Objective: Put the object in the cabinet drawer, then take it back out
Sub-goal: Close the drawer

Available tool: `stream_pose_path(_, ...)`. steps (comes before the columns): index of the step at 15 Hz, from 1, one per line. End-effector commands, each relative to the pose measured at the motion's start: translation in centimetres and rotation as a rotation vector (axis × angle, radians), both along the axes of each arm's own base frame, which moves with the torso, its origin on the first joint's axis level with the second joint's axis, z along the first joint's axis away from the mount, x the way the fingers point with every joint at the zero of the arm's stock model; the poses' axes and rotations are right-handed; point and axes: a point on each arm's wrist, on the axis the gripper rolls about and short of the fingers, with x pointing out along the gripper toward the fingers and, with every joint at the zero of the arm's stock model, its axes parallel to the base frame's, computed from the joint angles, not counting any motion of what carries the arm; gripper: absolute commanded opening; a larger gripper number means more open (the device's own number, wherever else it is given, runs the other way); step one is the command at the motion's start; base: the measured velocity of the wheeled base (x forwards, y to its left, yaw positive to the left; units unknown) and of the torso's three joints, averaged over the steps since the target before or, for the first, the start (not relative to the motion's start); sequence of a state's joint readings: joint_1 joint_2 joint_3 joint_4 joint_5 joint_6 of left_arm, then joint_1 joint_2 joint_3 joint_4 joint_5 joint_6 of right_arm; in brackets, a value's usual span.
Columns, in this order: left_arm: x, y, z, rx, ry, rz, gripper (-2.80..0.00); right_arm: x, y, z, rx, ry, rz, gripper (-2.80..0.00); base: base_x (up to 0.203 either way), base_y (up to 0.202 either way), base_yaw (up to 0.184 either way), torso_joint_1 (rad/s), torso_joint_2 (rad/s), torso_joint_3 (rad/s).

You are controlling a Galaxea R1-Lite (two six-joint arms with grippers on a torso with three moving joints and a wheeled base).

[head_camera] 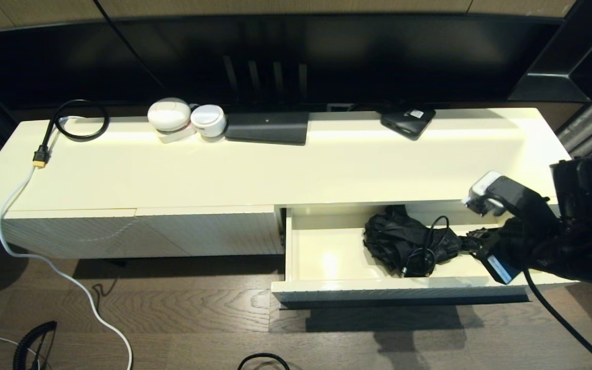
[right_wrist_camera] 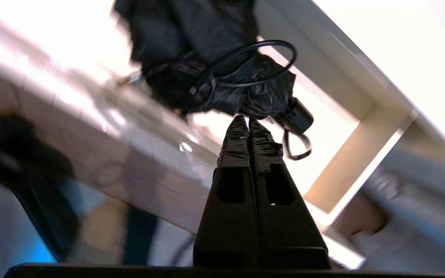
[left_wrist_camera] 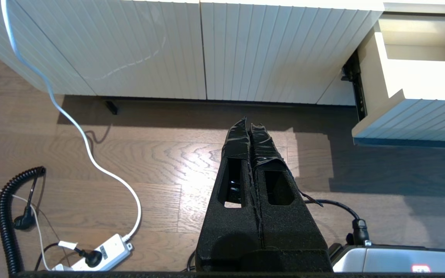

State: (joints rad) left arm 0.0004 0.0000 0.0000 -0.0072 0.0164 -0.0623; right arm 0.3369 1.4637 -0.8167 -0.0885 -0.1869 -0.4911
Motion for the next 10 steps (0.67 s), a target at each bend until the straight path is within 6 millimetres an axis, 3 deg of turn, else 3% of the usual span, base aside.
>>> stream_pose_path(1, 0.0, 0.0, 0.0, -0.001, -0.002, 0.002, -2.8, -3.0, -0.6, 0.3, -0.241, -0.059, 0.232, -2.8, 0.0, 0.0, 0.0, 0.0, 0.0, 0.0)
stream_pose_path(5, 0.0, 0.0, 0.0, -0.001, 0.0, 0.002, -2.8, -5.9, 0.5, -3.7, -0.392, 0.051, 0.466, -2.8, 0.0, 0.0, 0.0, 0.0, 0.0, 0.0)
stream_pose_path(10, 0.0, 0.0, 0.0, -0.001, 0.0, 0.0, -2.8, -5.5, 1.4, -8.3, -0.443, 0.237, 0.536, -2.8, 0.0, 0.0, 0.0, 0.0, 0.0, 0.0)
